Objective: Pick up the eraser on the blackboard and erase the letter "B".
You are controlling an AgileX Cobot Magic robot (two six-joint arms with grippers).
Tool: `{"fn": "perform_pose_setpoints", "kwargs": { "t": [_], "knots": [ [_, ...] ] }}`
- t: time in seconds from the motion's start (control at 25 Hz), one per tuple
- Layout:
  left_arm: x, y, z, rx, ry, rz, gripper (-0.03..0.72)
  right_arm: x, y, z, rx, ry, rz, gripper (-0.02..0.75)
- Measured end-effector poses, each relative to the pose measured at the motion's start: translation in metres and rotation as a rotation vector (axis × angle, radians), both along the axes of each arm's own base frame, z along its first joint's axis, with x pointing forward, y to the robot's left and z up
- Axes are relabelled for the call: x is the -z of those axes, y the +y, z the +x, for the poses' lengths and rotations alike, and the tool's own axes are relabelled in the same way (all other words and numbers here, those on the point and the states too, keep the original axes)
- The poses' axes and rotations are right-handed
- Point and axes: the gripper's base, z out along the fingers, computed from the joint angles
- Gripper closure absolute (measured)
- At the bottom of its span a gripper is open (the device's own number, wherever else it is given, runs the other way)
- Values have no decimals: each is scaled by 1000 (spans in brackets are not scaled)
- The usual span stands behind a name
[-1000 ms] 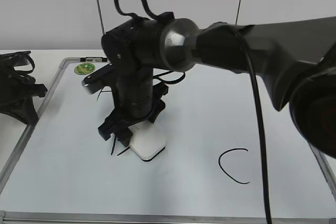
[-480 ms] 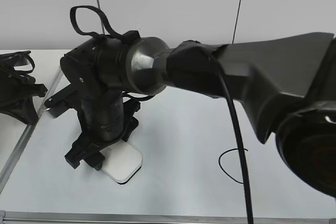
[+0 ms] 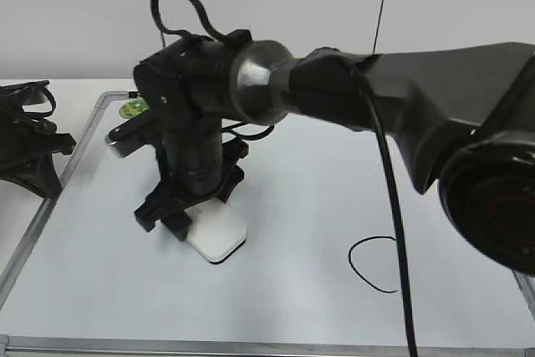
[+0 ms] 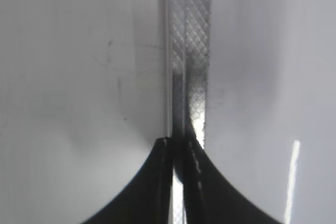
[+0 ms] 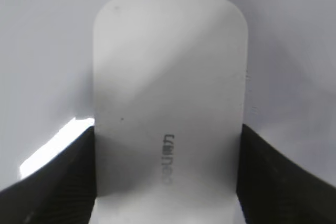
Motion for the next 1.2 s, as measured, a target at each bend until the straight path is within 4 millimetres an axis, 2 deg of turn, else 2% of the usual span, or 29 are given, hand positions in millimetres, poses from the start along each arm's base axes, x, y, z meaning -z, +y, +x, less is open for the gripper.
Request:
{"fn": "perform_pose_setpoints", "kwargs": {
  "t": [0.36, 0.44, 0.64, 0.72, 0.96, 1.08, 1.2],
  "knots": [
    [0, 0, 0, -1, 0, -1, 678, -2, -51, 49, 131, -57, -47, 192],
    [0, 0, 0, -1, 0, -1, 678, -2, -58, 54, 149, -58, -49, 192],
    [0, 0, 0, -1, 0, -1, 678, -6, -60, 54, 162, -47, -37, 192],
    [0, 0, 0, -1, 0, -1, 678, -15, -61, 53, 166, -47, -37, 192],
    [0, 0, 0, -1, -1, -1, 678, -82, -73, 47, 185, -121, 13, 192],
    [0, 0, 0, -1, -2, -1, 678, -101, -83, 45, 202, -131, 18, 192],
    [0, 0, 0, -1, -2, -1, 678, -117, -100, 51, 241, -156, 37, 192]
  ]
}}
